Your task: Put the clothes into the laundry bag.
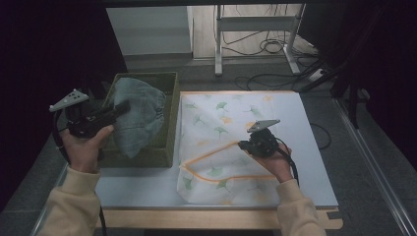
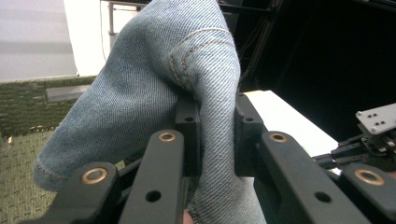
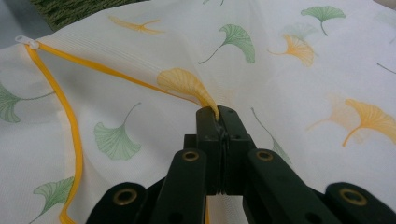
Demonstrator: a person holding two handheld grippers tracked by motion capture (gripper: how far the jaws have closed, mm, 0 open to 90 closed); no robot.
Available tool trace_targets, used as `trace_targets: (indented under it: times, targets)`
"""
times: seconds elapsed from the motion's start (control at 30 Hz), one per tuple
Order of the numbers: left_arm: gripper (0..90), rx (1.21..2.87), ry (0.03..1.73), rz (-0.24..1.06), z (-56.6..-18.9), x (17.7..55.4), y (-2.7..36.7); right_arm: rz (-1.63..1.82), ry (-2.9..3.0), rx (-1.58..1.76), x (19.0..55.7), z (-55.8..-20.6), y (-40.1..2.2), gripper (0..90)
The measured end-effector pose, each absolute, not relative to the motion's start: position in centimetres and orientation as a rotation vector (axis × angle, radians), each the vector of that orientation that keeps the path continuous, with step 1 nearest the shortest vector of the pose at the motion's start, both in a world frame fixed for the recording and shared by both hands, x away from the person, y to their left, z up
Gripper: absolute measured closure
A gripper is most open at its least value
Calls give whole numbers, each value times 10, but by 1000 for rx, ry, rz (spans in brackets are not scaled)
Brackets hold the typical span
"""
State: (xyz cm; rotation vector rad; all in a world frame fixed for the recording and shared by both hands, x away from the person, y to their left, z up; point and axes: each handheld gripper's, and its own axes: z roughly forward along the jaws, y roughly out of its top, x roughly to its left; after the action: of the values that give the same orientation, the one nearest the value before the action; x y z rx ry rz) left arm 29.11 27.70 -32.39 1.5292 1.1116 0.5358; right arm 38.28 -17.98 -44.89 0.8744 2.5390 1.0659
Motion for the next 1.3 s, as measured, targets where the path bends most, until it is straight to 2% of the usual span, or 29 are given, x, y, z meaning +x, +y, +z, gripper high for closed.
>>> trace_targets:
  times: [1.3]
  targets:
    - [769, 1538, 964, 435, -316, 272, 242, 1063, 2536, 877, 383, -451, -179, 880]
